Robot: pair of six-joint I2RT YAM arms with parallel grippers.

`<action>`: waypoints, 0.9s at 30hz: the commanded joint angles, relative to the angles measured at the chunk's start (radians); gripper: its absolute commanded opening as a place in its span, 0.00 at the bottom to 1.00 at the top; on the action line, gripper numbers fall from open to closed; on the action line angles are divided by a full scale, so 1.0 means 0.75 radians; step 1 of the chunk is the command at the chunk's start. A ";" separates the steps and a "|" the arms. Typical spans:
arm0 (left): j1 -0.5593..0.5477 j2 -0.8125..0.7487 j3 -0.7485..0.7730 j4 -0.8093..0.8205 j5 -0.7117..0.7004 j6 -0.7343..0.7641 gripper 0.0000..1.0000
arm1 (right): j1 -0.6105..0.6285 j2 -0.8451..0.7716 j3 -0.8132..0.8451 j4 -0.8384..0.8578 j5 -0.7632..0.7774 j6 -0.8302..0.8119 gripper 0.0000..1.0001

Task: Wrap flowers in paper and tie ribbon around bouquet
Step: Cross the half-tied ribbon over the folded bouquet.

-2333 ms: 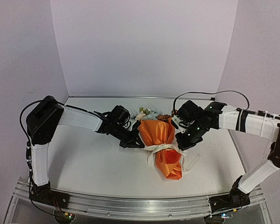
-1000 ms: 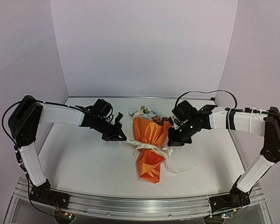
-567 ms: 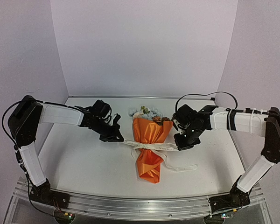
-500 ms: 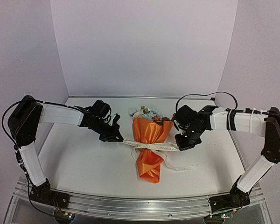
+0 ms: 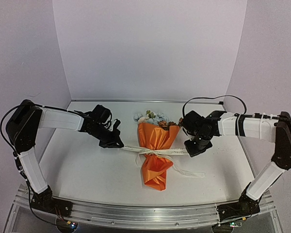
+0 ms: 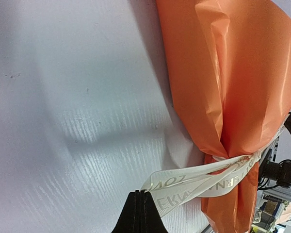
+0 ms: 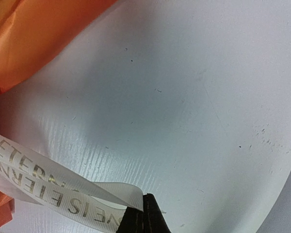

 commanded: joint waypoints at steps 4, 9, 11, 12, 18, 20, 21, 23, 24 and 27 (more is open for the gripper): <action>0.068 -0.085 -0.023 -0.019 -0.042 0.005 0.00 | 0.007 -0.023 -0.061 -0.032 0.079 0.047 0.00; 0.082 -0.089 -0.042 -0.012 -0.057 -0.014 0.00 | 0.007 -0.023 -0.094 -0.030 0.109 0.071 0.00; 0.087 -0.093 -0.047 -0.015 -0.078 -0.019 0.00 | 0.007 -0.020 -0.098 -0.030 0.110 0.076 0.00; 0.091 -0.097 -0.051 -0.017 -0.091 -0.022 0.00 | 0.007 -0.017 -0.098 -0.030 0.115 0.079 0.00; 0.102 -0.103 -0.058 0.034 -0.035 -0.003 0.00 | 0.007 -0.016 -0.072 -0.011 0.059 0.098 0.00; 0.100 -0.105 -0.054 0.073 0.009 0.002 0.00 | 0.007 -0.011 -0.038 -0.004 0.016 0.103 0.00; 0.099 -0.102 -0.041 0.082 0.028 0.009 0.00 | 0.007 -0.008 -0.015 -0.001 -0.009 0.106 0.00; 0.097 -0.096 -0.014 0.083 0.049 0.023 0.00 | 0.007 0.003 0.030 0.007 -0.057 0.113 0.00; 0.095 -0.092 0.001 0.087 0.054 0.028 0.00 | 0.007 0.009 0.052 0.011 -0.073 0.114 0.00; 0.093 -0.084 0.037 0.105 0.057 0.036 0.00 | 0.007 0.047 0.138 0.018 -0.102 0.107 0.00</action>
